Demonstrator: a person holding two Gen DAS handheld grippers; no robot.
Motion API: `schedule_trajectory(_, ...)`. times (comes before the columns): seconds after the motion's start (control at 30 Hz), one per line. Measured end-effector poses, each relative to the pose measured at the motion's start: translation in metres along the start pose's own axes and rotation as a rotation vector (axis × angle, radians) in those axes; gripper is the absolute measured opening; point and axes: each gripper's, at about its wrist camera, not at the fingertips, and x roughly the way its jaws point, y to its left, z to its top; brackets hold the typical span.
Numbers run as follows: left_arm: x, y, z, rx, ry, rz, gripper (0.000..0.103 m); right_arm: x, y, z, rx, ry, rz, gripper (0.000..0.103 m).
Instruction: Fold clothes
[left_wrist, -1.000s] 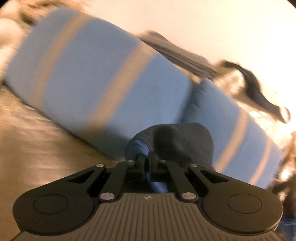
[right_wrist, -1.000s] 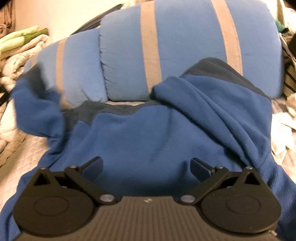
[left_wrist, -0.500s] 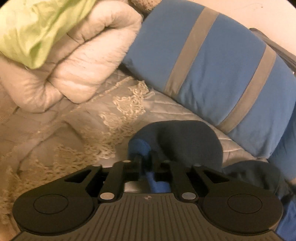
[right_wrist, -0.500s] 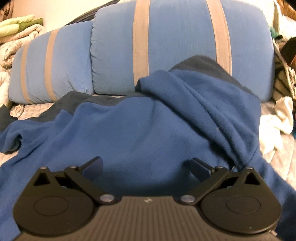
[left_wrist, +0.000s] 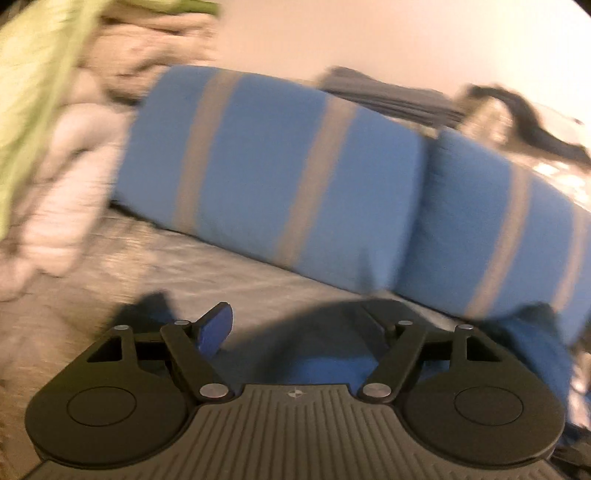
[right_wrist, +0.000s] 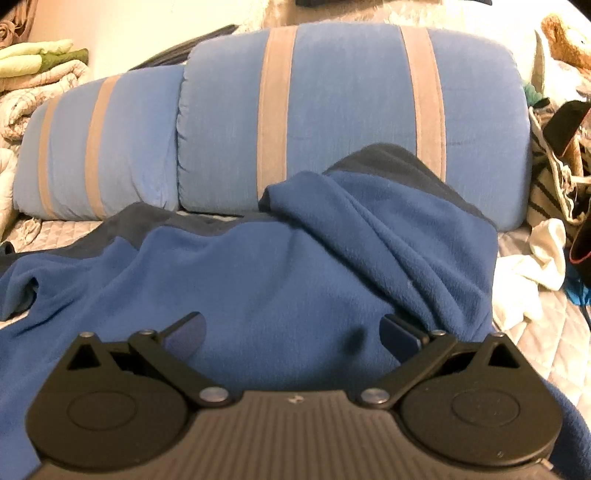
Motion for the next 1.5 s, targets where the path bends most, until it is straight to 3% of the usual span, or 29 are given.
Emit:
schedule_trajectory(0.2, 0.02, -0.087, -0.027, 0.16, -0.022, -0.225, 0.074, -0.004, 0.0, 0.006, -0.016, -0.046, -0.038, 0.103)
schedule_trajectory(0.3, 0.047, -0.117, -0.048, 0.177, -0.005, -0.32, 0.075, -0.003, -0.004, 0.009, -0.029, -0.075, -0.064, 0.102)
schedule_trajectory(0.4, 0.079, -0.135, -0.072, 0.181, 0.045, -0.391, 0.074, -0.003, -0.008, 0.017, -0.061, -0.13, -0.09, 0.092)
schedule_trajectory(0.53, 0.109, -0.139, -0.102, 0.185, 0.134, -0.39, 0.074, 0.008, -0.016, 0.033, -0.077, -0.156, -0.084, 0.085)
schedule_trajectory(0.67, 0.12, -0.13, -0.114, 0.192, 0.227, -0.362, 0.074, 0.034, -0.021, 0.041, -0.071, -0.116, -0.066, 0.075)
schedule_trajectory(0.73, 0.12, -0.126, -0.111, 0.143, 0.252, -0.365, 0.074, 0.047, -0.024, 0.044, -0.066, -0.094, -0.064, 0.045)
schedule_trajectory(0.77, 0.119, -0.123, -0.108, 0.118, 0.264, -0.37, 0.074, 0.049, -0.027, 0.043, -0.047, -0.086, -0.079, 0.035)
schedule_trajectory(0.8, 0.117, -0.121, -0.106, 0.101, 0.269, -0.379, 0.074, 0.049, -0.031, 0.042, -0.021, -0.088, -0.09, 0.015)
schedule_trajectory(0.83, 0.114, -0.121, -0.103, 0.089, 0.268, -0.389, 0.074, 0.045, -0.033, 0.042, 0.005, -0.092, -0.088, 0.009)
schedule_trajectory(1.13, 0.093, -0.136, -0.087, 0.104, 0.221, -0.411, 0.074, -0.017, -0.061, 0.052, 0.109, -0.143, -0.189, 0.005)
schedule_trajectory(1.33, 0.084, -0.142, -0.083, 0.114, 0.168, -0.454, 0.075, -0.078, -0.107, 0.061, 0.181, -0.112, -0.266, 0.002)
schedule_trajectory(1.5, 0.091, -0.144, -0.091, 0.135, 0.184, -0.452, 0.075, -0.113, -0.137, 0.063, 0.161, -0.072, -0.43, 0.001)
